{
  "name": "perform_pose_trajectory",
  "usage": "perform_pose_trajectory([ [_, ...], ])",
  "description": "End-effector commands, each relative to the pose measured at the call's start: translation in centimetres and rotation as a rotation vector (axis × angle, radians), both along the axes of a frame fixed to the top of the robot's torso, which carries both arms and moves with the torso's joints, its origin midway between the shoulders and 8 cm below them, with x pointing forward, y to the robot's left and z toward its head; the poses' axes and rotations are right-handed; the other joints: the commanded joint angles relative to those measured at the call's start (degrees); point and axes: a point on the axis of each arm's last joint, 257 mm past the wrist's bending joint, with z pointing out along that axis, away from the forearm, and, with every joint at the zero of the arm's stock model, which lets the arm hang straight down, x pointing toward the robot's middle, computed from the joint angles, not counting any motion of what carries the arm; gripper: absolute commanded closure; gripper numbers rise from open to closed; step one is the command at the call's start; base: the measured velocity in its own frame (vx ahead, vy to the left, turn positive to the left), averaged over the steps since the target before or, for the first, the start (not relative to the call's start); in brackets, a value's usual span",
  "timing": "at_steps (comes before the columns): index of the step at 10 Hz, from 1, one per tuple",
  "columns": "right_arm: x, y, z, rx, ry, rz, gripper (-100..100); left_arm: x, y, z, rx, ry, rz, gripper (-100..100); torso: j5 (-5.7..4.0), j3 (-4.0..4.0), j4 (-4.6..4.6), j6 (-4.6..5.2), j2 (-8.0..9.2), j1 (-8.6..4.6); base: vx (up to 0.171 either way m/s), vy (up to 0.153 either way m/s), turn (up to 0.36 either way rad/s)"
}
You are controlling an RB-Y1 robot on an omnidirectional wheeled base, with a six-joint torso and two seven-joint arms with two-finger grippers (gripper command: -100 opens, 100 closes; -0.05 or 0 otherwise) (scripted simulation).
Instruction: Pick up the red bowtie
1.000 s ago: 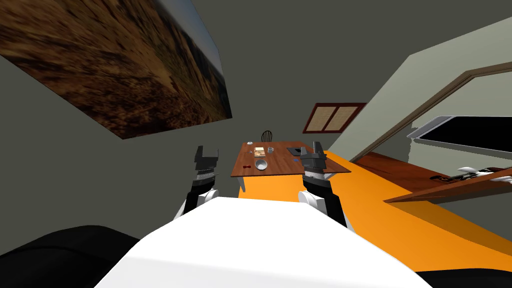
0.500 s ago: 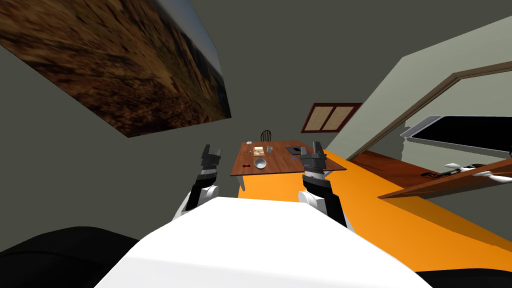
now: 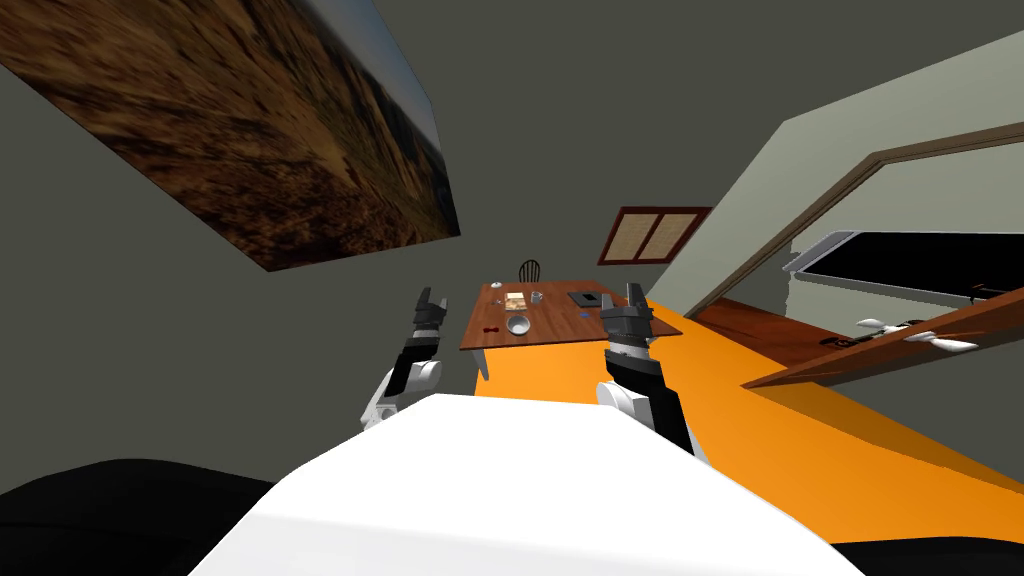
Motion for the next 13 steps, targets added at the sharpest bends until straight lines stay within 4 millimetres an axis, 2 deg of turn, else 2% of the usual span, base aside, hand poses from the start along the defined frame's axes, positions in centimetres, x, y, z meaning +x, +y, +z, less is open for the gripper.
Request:
perform_pose_trajectory([
  [1, 0.0, 0.0, 0.0, 0.000, 0.000, 0.000, 0, 0.8, 0.6, -0.9, -0.004, 0.038, 0.007, -100, 0.00, 0.00, 0.00, 0.00, 0.00, 0.00, -0.036, -0.006, -0.018],
  [2, 0.0, 0.0, 0.0, 0.000, 0.000, 0.000, 0, 2.0, 1.1, -1.6, -0.008, 0.068, 0.014, -100, 0.00, 0.00, 0.00, -0.02, -0.01, 0.03, -0.030, -0.011, -0.035],
  [3, 0.0, 0.0, 0.0, 0.000, 0.000, 0.000, 0, 2.1, 1.1, -1.8, -0.010, 0.077, 0.014, -100, 0.00, -0.01, 0.00, -0.01, -0.03, 0.01, -0.020, -0.008, -0.024],
  [4, 0.0, 0.0, 0.0, 0.000, 0.000, 0.000, 0, 3.3, 1.6, -2.7, -0.015, 0.114, 0.021, -100, 0.00, -0.03, -0.01, -0.02, -0.06, 0.02, -0.023, -0.009, -0.050],
  [7, 0.0, 0.0, 0.0, 0.000, 0.000, 0.000, 0, 4.7, 2.2, -4.0, -0.023, 0.166, 0.029, -100, 0.00, -0.05, -0.02, -0.01, -0.08, 0.01, -0.018, -0.010, -0.034],
  [10, 0.0, 0.0, 0.0, 0.000, 0.000, 0.000, 0, 7.1, 3.3, -6.4, -0.036, 0.254, 0.044, -100, 0.00, -0.05, -0.02, -0.03, -0.09, 0.01, -0.018, -0.012, -0.059],
  [13, 0.0, 0.0, 0.0, 0.000, 0.000, 0.000, 0, 8.5, 4.0, -8.5, -0.048, 0.333, 0.053, -100, 0.00, -0.06, -0.02, -0.01, -0.10, -0.01, -0.015, -0.013, -0.044],
])
